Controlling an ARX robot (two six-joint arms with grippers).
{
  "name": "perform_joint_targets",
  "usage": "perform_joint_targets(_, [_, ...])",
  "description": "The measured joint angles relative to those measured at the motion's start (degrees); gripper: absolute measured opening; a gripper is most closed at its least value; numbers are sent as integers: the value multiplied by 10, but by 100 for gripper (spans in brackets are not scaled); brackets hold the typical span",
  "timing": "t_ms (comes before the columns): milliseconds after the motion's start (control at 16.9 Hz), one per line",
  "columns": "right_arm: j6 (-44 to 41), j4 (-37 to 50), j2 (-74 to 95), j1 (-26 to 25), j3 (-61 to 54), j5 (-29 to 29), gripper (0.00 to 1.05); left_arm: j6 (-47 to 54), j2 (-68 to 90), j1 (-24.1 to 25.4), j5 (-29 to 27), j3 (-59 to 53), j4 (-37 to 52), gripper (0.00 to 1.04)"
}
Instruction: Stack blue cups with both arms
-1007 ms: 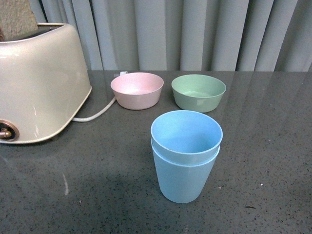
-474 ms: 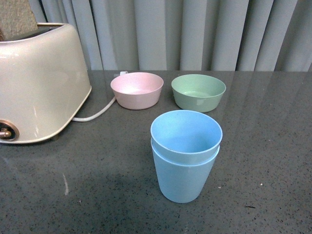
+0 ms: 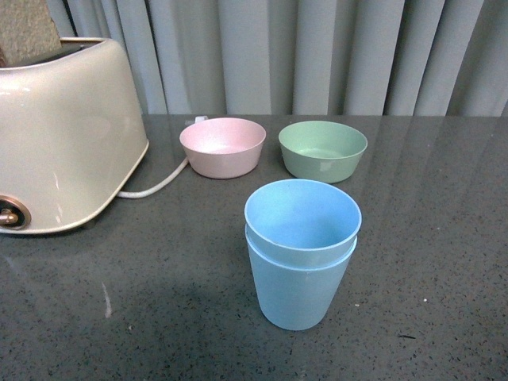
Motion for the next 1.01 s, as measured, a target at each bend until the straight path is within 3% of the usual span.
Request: perform_joint_targets(1007, [0, 0, 0, 0, 0, 0, 98, 0, 0, 0, 0, 0, 0, 98])
